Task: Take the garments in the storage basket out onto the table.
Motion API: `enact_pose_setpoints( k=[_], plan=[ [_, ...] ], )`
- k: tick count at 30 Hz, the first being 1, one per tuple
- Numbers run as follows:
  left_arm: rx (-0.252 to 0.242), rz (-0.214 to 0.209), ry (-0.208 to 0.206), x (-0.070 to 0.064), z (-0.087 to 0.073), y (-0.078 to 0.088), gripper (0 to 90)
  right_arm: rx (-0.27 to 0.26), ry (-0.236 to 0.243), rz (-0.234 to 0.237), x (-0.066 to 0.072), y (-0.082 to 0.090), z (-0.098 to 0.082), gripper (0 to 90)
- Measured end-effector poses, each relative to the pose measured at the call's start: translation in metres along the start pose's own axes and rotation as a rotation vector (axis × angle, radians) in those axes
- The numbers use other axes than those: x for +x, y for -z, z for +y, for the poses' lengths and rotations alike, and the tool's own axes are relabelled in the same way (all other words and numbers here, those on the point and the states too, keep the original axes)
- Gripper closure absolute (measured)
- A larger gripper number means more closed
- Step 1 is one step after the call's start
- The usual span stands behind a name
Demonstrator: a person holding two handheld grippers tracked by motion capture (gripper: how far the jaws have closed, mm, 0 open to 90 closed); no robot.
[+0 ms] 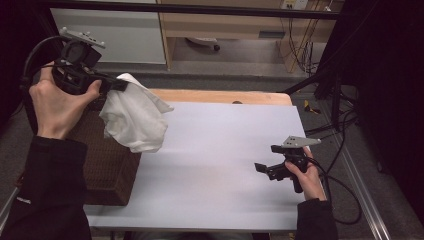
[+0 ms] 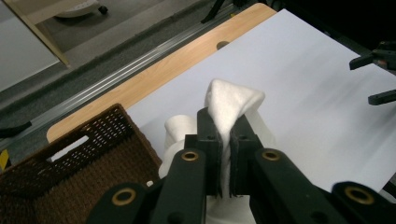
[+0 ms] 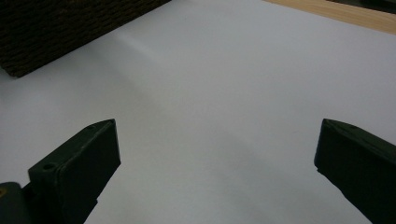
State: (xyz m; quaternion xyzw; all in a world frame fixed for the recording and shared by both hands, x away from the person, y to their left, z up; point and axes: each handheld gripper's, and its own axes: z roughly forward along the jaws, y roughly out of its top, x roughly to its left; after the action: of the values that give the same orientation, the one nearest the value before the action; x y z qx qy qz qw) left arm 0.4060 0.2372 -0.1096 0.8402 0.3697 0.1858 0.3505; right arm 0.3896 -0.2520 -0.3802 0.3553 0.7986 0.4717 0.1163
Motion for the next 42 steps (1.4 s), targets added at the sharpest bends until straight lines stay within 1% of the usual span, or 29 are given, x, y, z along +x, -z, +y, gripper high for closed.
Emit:
enact_pose_setpoints(
  k=[1, 4, 9, 11, 13, 14, 19, 25, 31, 37, 42],
  plan=[
    [0.001, 0.004, -0.009, -0.002, 0.002, 0.000, 85.4, -0.001, -0.002, 0.000, 0.000, 0.000, 0.000, 0.8],
    [-0.005, -0.013, -0.014, -0.008, 0.007, -0.004, 85.4, 0.000, -0.004, 0.000, 0.000, 0.000, 0.000, 0.8],
    [-0.006, -0.034, -0.036, -0.018, 0.013, -0.012, 85.4, 0.000, 0.000, 0.001, 0.000, 0.000, 0.000, 0.8],
    [-0.009, -0.038, -0.056, -0.022, 0.016, -0.016, 85.4, 0.001, -0.002, -0.001, 0.000, 0.000, 0.000, 0.8],
    [-0.008, -0.045, -0.066, -0.025, 0.019, -0.020, 85.4, -0.001, 0.001, 0.000, 0.000, 0.001, 0.000, 0.8],
    [-0.002, -0.059, -0.061, -0.028, 0.020, -0.022, 85.4, -0.001, 0.000, -0.002, 0.000, 0.001, 0.000, 0.8],
    [0.007, -0.082, -0.085, -0.039, 0.028, -0.032, 85.3, -0.007, -0.004, 0.000, 0.000, 0.002, 0.000, 0.8],
    [0.004, -0.108, -0.105, -0.052, 0.038, -0.043, 85.4, -0.010, -0.002, 0.002, 0.000, 0.003, 0.000, 0.8],
    [0.021, -0.134, -0.136, -0.063, 0.046, -0.057, 85.4, -0.015, -0.005, 0.004, 0.000, 0.004, 0.000, 0.8],
    [0.044, -0.156, -0.150, -0.070, 0.047, -0.077, 85.3, -0.023, -0.006, 0.004, -0.001, 0.006, 0.000, 0.8],
    [0.066, -0.173, -0.155, -0.072, 0.041, -0.094, 85.3, -0.018, -0.004, 0.005, 0.000, 0.005, 0.000, 0.8]
  ],
)
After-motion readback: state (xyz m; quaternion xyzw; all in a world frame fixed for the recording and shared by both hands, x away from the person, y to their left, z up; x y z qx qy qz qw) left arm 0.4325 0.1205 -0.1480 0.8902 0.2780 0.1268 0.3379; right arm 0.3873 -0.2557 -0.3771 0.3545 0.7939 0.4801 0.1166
